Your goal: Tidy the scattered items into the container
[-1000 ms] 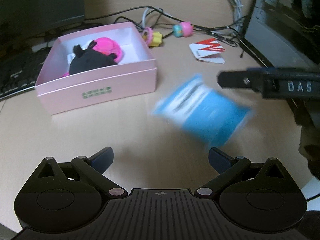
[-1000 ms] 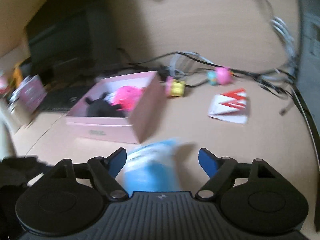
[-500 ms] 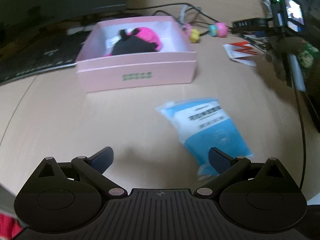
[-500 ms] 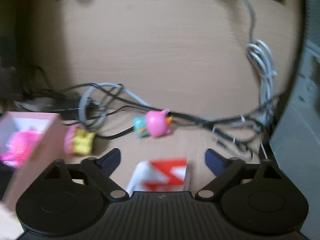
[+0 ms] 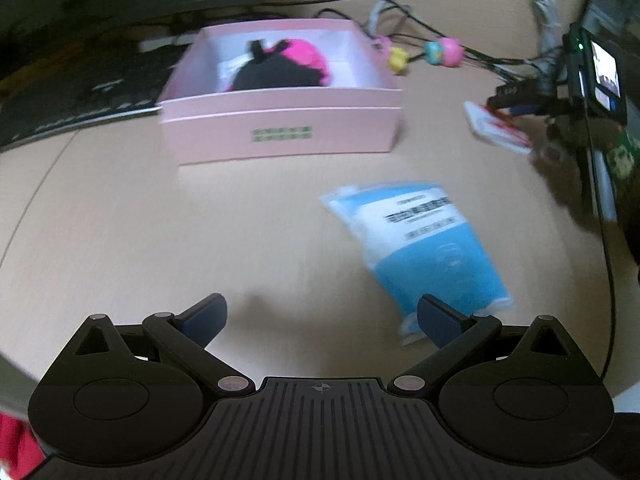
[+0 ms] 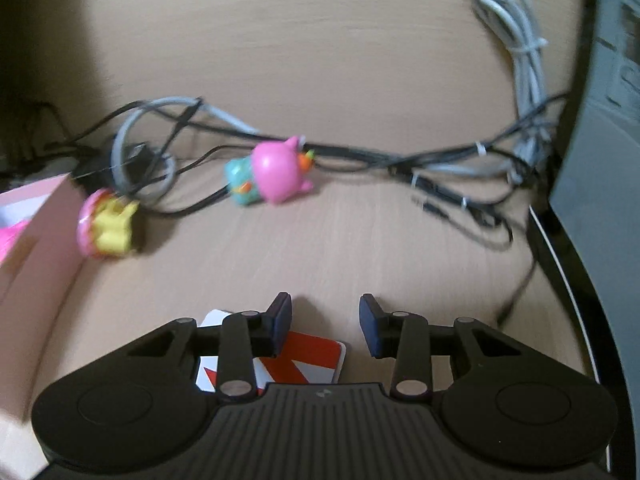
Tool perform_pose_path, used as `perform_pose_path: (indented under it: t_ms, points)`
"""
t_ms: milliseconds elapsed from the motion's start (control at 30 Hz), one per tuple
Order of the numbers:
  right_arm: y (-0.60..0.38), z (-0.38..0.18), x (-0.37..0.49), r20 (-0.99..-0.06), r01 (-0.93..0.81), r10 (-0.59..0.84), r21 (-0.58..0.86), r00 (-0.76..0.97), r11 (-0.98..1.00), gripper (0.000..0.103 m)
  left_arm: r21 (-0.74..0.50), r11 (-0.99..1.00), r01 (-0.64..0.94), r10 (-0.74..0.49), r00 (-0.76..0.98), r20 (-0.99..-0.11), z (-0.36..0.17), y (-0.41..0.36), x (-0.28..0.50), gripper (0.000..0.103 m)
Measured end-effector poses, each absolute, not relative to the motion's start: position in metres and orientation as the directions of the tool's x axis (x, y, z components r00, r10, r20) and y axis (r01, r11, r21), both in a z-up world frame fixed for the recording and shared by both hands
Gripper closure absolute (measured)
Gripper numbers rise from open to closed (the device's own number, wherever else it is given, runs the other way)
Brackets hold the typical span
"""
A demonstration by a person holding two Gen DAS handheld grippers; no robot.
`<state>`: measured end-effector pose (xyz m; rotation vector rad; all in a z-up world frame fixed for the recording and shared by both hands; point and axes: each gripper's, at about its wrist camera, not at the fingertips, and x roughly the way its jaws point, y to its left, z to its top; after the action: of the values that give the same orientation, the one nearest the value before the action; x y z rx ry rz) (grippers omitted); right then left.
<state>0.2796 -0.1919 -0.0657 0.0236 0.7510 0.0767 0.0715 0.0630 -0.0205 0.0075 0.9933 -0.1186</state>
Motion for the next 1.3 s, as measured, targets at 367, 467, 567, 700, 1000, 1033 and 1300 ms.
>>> perform_pose_path:
  t_ms: [367,467,567,700,1000,1033,1300]
  points:
    - [-0.181,-0.03,0.164,-0.659,-0.223,0.258,0.139,0.707,0.965,0.041,-0.073,0.975,0.21,-0.181,0.557,-0.811,-0.017,0.047,0.08,0.0]
    - [-0.171,-0.031,0.165,-0.657,-0.212,0.159,0.0,0.737,0.977,0.046,-0.078,0.975,0.208,-0.186,0.569,-0.801,-0.015,0.05,0.08,0.0]
    - [-0.175,-0.044,0.174,-0.7,-0.175,0.107,-0.026,0.706,0.984,0.062,-0.082,0.976,0.204,-0.186,0.573,-0.798,-0.014,0.053,0.08,0.0]
    - [-0.184,-0.053,0.161,-0.72,-0.157,0.08,-0.04,0.689,0.987,0.062,-0.094,0.973,0.211,-0.2,0.563,-0.802,-0.016,0.053,0.083,0.0]
    - [-0.191,-0.054,0.099,-0.746,-0.189,0.126,0.0,0.654,0.982,0.061,-0.096,0.96,0.264,-0.23,0.544,-0.807,-0.02,0.045,0.086,0.0]
    - [-0.19,-0.051,0.092,-0.743,-0.19,0.123,-0.006,0.657,0.982,0.061,-0.095,0.96,0.265,-0.23,0.546,-0.806,-0.019,0.044,0.086,0.0]
    - [-0.187,-0.009,0.108,-0.642,-0.17,0.187,0.088,0.744,0.981,0.02,-0.024,0.969,0.246,-0.165,0.571,-0.804,-0.017,0.045,0.086,0.0]
